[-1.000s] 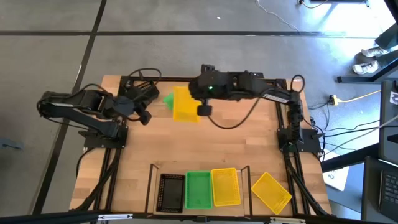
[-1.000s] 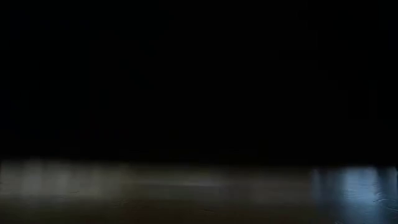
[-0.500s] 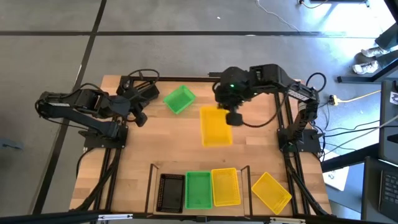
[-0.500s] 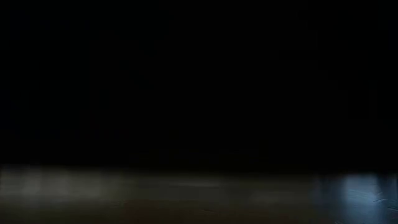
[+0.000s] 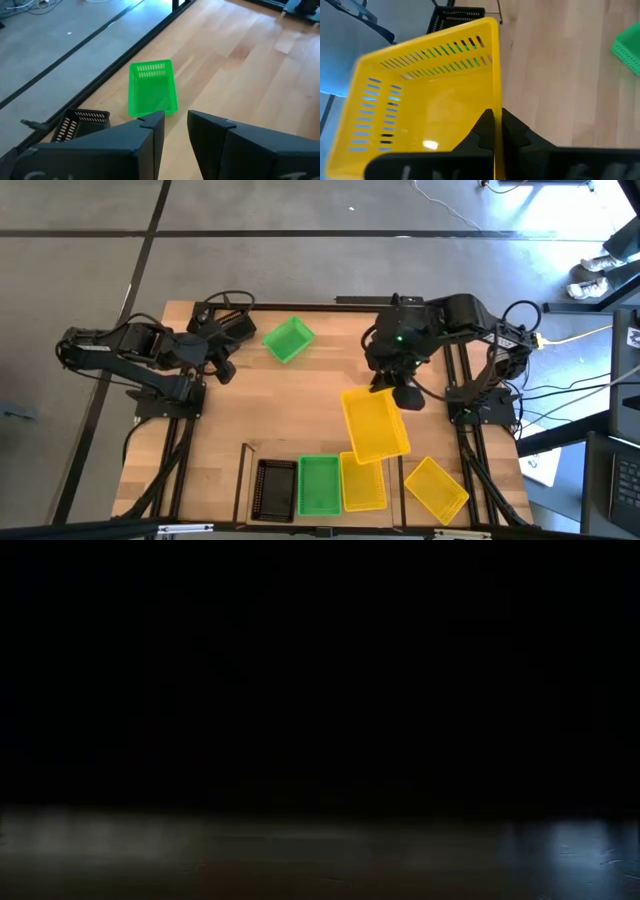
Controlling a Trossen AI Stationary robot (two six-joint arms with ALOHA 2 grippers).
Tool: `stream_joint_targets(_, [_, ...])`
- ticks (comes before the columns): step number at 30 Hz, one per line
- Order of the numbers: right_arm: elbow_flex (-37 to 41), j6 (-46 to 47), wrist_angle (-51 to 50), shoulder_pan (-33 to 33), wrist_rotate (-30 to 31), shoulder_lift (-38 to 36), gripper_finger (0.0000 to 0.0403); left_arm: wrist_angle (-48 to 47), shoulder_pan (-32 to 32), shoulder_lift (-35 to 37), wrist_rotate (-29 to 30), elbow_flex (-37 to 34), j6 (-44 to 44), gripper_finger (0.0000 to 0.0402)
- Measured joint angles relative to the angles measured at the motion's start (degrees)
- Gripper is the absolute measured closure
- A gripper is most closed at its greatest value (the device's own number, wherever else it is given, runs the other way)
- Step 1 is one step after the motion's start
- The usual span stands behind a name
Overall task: Stack baskets on shelf by color
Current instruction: Stack the left yellow basket on top of the yellow basket on the shelf
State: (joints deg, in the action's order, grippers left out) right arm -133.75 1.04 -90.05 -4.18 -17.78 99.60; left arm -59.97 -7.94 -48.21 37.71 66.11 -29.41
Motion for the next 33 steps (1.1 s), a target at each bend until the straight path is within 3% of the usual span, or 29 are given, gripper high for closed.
stream_joint_targets(11, [3.7, 6.56, 0.75, -3.27, 2.98, -1.04, 0.0403, -0.02, -0.02, -0.02, -0.13, 0.02, 0.02, 0.0324])
stream_joint_targets(15, [12.69, 11.03, 7.11, -4.68, 2.75, -2.03, 0.0403, -0.03, -0.02, -0.02, 0.05, 0.02, 0.03, 0.0324])
stream_joint_targets(20, [26.93, 16.02, 19.19, -5.61, -2.45, -5.06, 0.0403, -0.04, -0.01, -0.02, 0.07, 0.02, 1.57, 0.0324])
stream_joint_targets(33, [53.41, 28.72, 45.87, -10.02, -2.88, -15.33, 0.0403, -0.03, -0.01, -0.02, 0.11, 0.02, 2.08, 0.0324])
